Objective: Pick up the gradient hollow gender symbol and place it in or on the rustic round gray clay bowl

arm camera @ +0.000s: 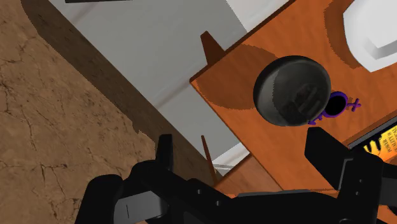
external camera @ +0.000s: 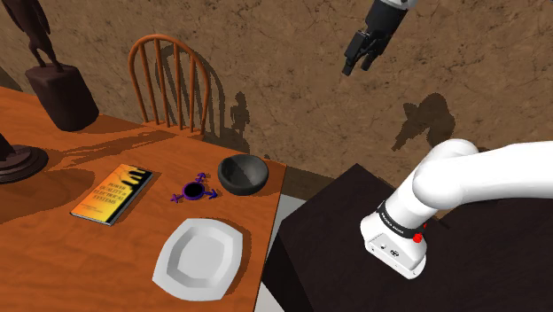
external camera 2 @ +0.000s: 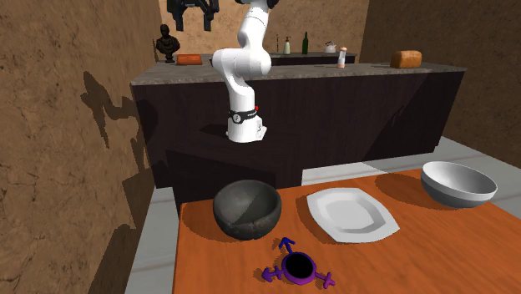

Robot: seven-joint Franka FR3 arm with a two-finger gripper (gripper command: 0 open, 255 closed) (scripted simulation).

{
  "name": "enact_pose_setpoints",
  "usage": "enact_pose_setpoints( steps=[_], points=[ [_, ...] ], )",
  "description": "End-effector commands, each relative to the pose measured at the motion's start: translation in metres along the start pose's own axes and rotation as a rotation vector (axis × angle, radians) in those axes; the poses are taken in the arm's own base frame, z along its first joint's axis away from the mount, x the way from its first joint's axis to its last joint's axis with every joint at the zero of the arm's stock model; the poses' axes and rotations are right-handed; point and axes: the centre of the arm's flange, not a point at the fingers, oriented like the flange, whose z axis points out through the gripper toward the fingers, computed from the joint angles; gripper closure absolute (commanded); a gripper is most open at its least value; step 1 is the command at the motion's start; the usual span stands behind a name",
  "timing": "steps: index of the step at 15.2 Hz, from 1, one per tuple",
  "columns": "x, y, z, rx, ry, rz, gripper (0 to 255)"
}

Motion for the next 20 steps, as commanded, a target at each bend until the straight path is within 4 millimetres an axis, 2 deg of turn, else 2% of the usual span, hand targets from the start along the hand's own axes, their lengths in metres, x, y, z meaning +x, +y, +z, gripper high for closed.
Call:
enact_pose_setpoints(
  steps=[1, 11, 20],
  points=[
    [0.0, 0.0, 0.0, 0.0, 0.0, 0.0, 0],
    [0.067, -0.083, 0.09, -0.018, -0.075, -0.067, 0],
    [0.116, -0.16, 0.176, -0.035, -0.143, -0.128, 0]
  ],
)
